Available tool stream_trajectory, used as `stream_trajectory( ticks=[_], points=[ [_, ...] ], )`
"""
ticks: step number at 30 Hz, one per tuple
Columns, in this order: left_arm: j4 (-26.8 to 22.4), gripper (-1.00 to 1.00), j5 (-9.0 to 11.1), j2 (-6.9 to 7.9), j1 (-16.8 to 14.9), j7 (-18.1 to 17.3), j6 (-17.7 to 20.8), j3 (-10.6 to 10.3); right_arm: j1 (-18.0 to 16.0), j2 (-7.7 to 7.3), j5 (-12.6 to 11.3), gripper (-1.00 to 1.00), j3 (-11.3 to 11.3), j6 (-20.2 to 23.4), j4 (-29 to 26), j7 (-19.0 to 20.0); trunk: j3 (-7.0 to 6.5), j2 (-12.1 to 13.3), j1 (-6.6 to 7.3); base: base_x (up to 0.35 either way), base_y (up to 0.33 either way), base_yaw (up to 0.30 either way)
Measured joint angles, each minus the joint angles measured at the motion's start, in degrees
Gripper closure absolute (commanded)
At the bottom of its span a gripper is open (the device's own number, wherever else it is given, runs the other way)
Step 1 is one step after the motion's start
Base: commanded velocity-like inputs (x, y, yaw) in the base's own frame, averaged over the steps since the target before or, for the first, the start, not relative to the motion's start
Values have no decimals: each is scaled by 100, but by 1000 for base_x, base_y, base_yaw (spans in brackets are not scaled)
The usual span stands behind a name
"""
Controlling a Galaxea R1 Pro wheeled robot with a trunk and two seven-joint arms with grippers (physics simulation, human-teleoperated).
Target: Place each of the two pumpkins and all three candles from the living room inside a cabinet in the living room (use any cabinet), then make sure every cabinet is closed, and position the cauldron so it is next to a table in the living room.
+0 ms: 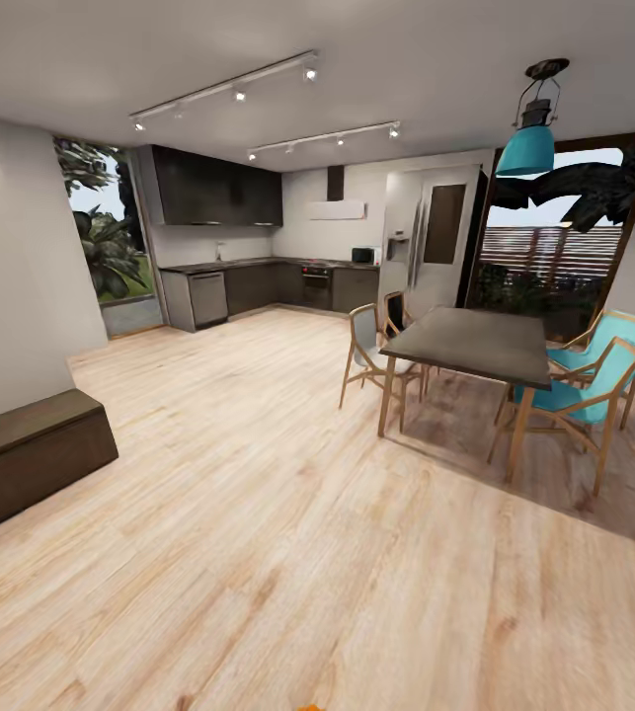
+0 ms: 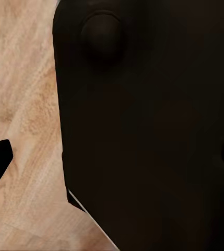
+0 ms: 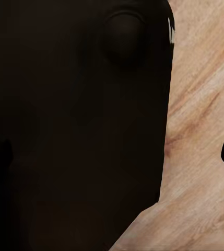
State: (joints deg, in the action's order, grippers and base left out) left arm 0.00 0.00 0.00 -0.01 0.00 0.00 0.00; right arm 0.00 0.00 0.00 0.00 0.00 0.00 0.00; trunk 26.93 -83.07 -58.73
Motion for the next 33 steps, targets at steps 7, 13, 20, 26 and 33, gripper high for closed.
stream_trajectory(
  ticks=[7, 13, 20, 26, 33],
  points=[
    [92, -100, -17, -33, 28, -28, 2, 9, -108, 19, -37, -100, -14, -20, -138, 50, 0, -1, 0, 0, 0, 0],
    [-100, -100, -17, 21, 44, -27, 0, 9, -306, -7, -52, -100, -25, -165, -334, 43, 0, -1, 0, 0, 0, 0],
    [-325, -100, -25, 30, 44, -26, 0, 11, -395, 22, -27, -100, -14, -188, -550, 51, 0, -1, 0, 0, 0, 0],
    [-519, -100, -25, 42, 44, -26, -35, 13, -395, 0, 2, -100, 6, -193, -550, 48, 0, -1, 0, 0, 0, 0],
    [-519, -100, -26, 46, 44, -29, -158, 4, -395, 20, -4, -100, 8, -465, -535, 42, 10, -1, 0, 0, 0, 179]
  ],
)
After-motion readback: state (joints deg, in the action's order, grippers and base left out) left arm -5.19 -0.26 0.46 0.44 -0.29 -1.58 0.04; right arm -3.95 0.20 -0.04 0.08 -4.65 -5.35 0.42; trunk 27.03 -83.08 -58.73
